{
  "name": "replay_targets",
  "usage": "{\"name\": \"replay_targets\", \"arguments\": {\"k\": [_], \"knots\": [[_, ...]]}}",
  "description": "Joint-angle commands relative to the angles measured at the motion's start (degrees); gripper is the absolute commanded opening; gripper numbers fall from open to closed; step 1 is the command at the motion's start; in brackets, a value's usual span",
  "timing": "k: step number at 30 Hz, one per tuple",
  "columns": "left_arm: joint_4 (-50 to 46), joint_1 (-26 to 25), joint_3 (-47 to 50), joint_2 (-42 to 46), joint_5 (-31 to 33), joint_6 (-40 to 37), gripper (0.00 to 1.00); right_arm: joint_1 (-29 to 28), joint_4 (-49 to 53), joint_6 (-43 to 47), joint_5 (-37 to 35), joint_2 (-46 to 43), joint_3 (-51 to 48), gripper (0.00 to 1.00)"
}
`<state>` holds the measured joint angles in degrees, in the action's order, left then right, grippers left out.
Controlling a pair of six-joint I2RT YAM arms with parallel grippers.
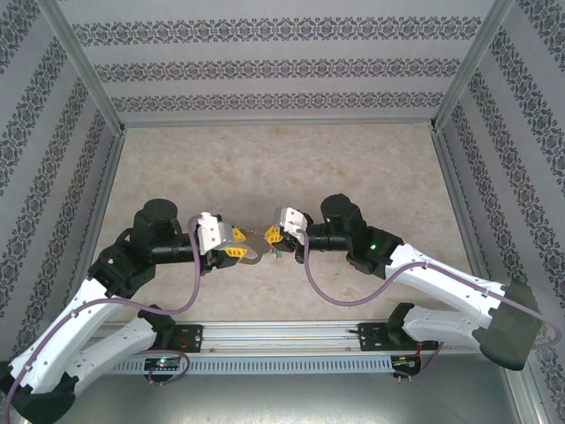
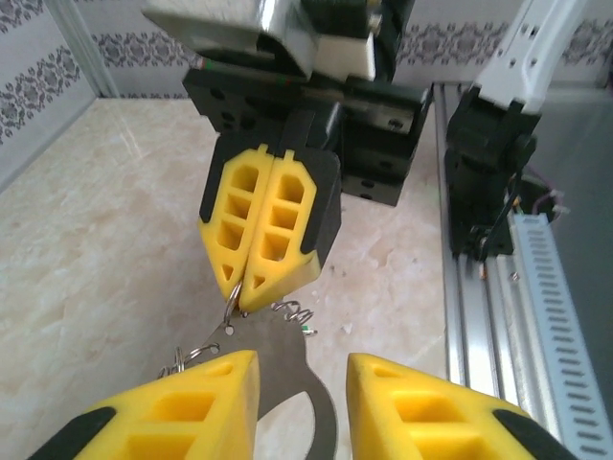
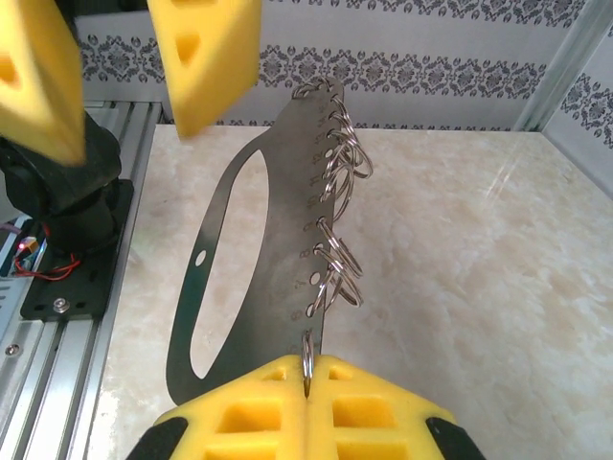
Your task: Put the keys on the keyring
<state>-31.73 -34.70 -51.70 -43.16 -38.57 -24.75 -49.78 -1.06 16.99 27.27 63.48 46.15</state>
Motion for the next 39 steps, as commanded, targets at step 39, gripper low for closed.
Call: {"name": "replay_targets", "arguments": {"k": [39], "knots": [[6.2, -13.99, -0.47, -10.18, 26.8, -7.49, 0.25, -1.77, -1.93, 2.52, -2.0, -1.54, 0.09, 0.0]]}}
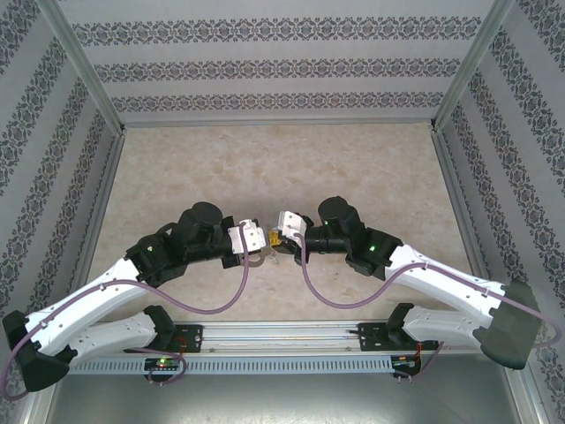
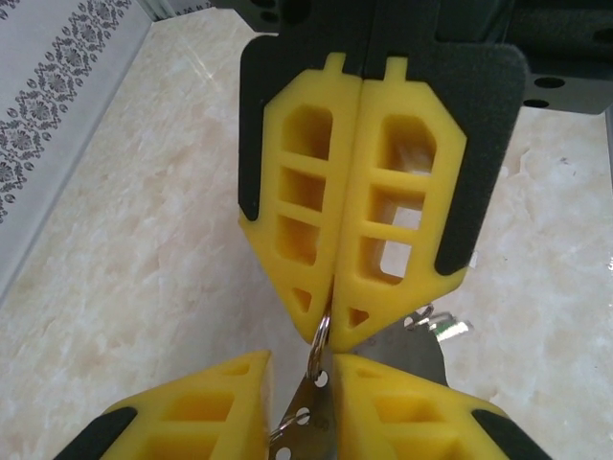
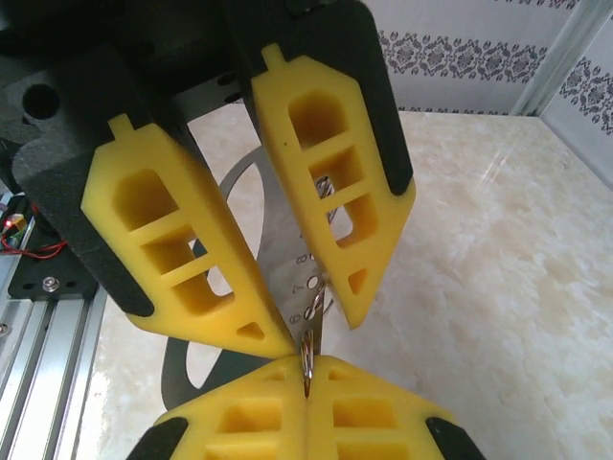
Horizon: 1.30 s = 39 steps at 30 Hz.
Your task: Put the keys on the keyring
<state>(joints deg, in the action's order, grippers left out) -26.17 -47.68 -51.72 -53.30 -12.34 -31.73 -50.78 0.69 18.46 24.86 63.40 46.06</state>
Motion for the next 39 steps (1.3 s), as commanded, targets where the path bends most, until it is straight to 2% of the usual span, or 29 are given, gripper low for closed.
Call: {"name": "replay_targets", "arguments": {"k": [1, 6, 14, 15, 17, 21, 24, 28, 31, 39], "knots": [[0.93, -1.03, -0.27, 0.3, 0.25, -0.21, 0.25, -0.71, -3.84, 1.06, 0.3, -1.56, 0.08, 0.0], [1.56, -1.03, 0.02, 0.13, -0.06, 0.69, 0.24, -0.81, -4.34, 1.08, 0.96, -1.78, 0.0, 0.0], [5.12, -1.01, 0.95, -0.57, -0.28, 2.08, 0.15, -0.98, -4.6, 1.05, 1.48, -1.88, -0.27, 0.0], [5.29, -1.01, 0.9, -0.9, -0.39, 2.18, 0.13, -0.92, -4.57, 1.14, 1.5, -1.98, -0.32, 0.0], [5.74, -1.01, 1.04, -1.15, -0.97, 2.5, 0.0, -0.97, -4.48, 1.28, 1.32, -2.2, -0.23, 0.0], [7.55, -1.0, 1.7, -0.96, -0.53, 4.06, 0.0, -1.07, -3.79, 1.49, 0.68, -2.43, -0.23, 0.0], [8.62, -1.01, 2.36, -0.17, -0.8, 5.13, 0.0, -1.07, -4.18, 1.02, -0.3, -3.21, -1.03, 0.12], [8.22, -1.06, 3.16, 0.99, -1.64, 4.94, 0.0, -1.0, -3.93, -0.28, -1.89, -4.71, -2.0, 0.35], [7.85, -0.93, 3.76, 2.4, -1.79, 4.39, 0.0, -0.81, -3.51, -1.66, -3.57, -7.24, -3.52, 0.37], [7.45, -0.92, 4.61, 4.54, -3.19, 4.39, 0.0, 2.14, -2.31, -5.14, -6.39, -14.24, -5.72, 0.3]]}}
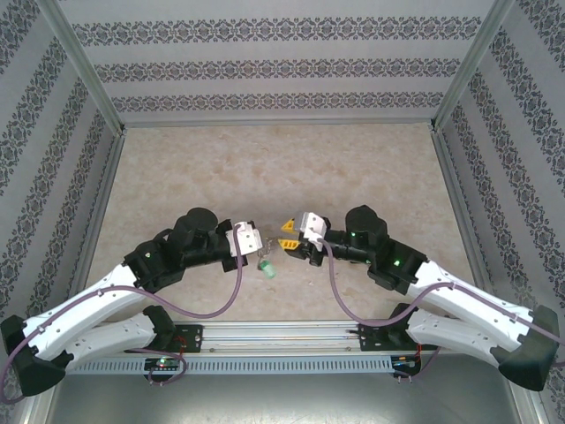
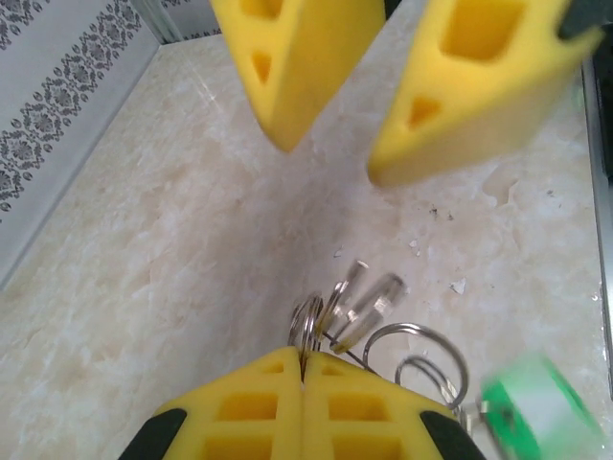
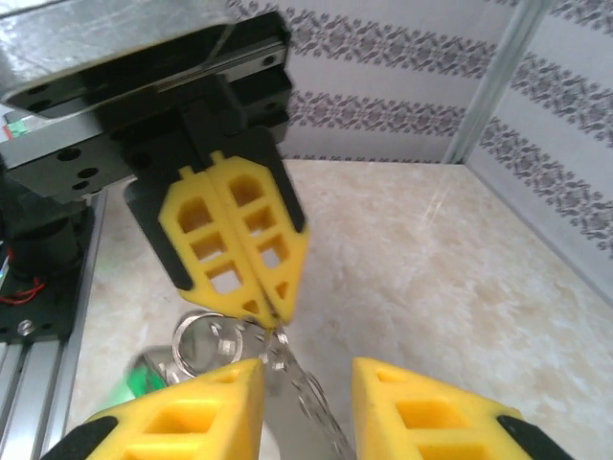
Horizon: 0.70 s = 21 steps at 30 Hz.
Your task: Put the keys on the keyring
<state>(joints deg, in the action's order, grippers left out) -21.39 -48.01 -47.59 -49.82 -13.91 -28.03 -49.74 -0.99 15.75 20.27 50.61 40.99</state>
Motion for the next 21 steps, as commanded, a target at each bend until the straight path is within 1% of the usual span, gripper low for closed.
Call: {"name": "replay_targets", "arguments": {"k": [1, 6, 10, 14, 21], "knots": [[2.67, -0.59, 0.56, 1.13, -1.91, 0.69, 0.0, 1.47, -0.12, -2.25, -1.58, -1.35, -0.28, 0.3], [2.97, -0.59, 0.63, 1.44, -3.32, 0.92, 0.0, 1.75, -0.07, -1.86, 0.2, 2.02, 1.66, 0.29], [2.75, -0.59, 0.53, 1.65, -4.11, 1.21, 0.0, 1.49, -1.55, -1.77, 3.13, 4.93, 2.5, 0.29], [3.1, -0.55, 0.45, 2.26, -4.87, 1.85, 0.0, 1.37, -1.48, -1.33, 5.81, 5.92, 2.69, 0.32], [4.3, -0.51, 0.53, 2.63, -6.05, 3.26, 0.0, 1.31, -2.79, -2.29, 9.33, 5.9, 1.94, 0.33]]}}
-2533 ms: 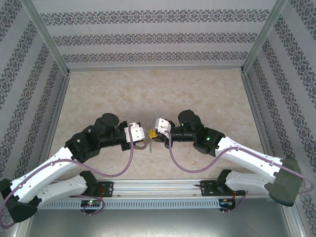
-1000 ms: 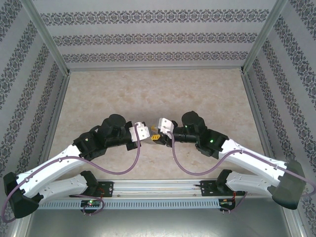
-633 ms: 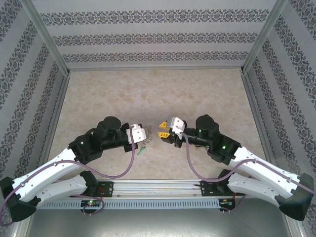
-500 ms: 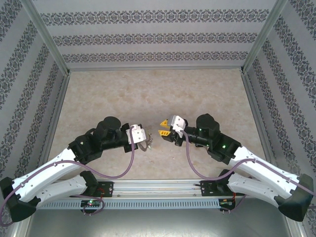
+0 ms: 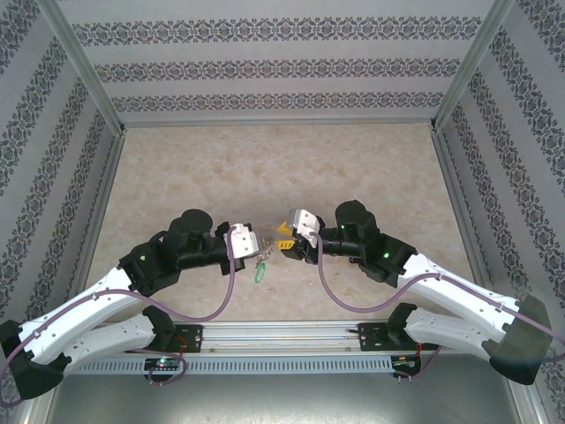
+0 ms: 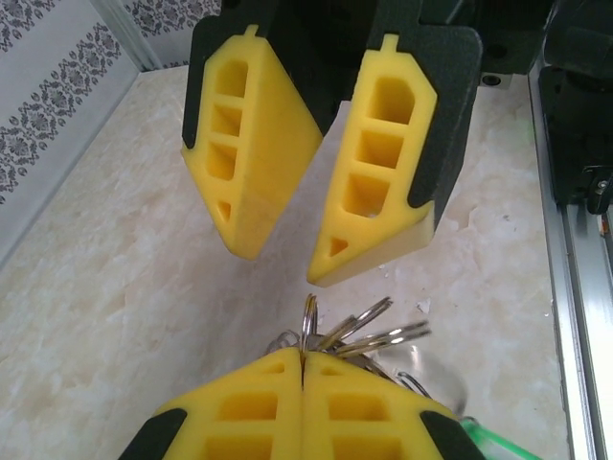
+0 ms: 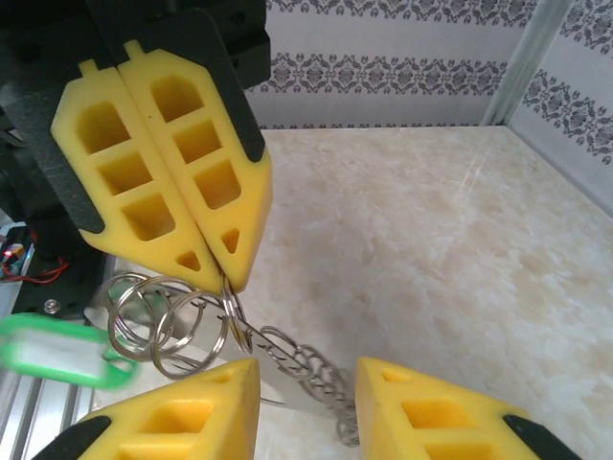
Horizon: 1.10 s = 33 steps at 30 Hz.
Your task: Put the keys on the keyring
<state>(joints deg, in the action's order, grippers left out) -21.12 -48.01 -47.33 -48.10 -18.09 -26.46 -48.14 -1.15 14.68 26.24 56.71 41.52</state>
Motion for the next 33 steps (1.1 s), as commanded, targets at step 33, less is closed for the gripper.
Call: {"name": "replay_targets", "arguments": {"k": [33], "knots": [[5.64, -0.02, 1.67, 1.23, -4.17, 4.81, 0.0, -2.05, 0.49, 0.73, 4.63, 1.09, 6.26, 0.0]]}}
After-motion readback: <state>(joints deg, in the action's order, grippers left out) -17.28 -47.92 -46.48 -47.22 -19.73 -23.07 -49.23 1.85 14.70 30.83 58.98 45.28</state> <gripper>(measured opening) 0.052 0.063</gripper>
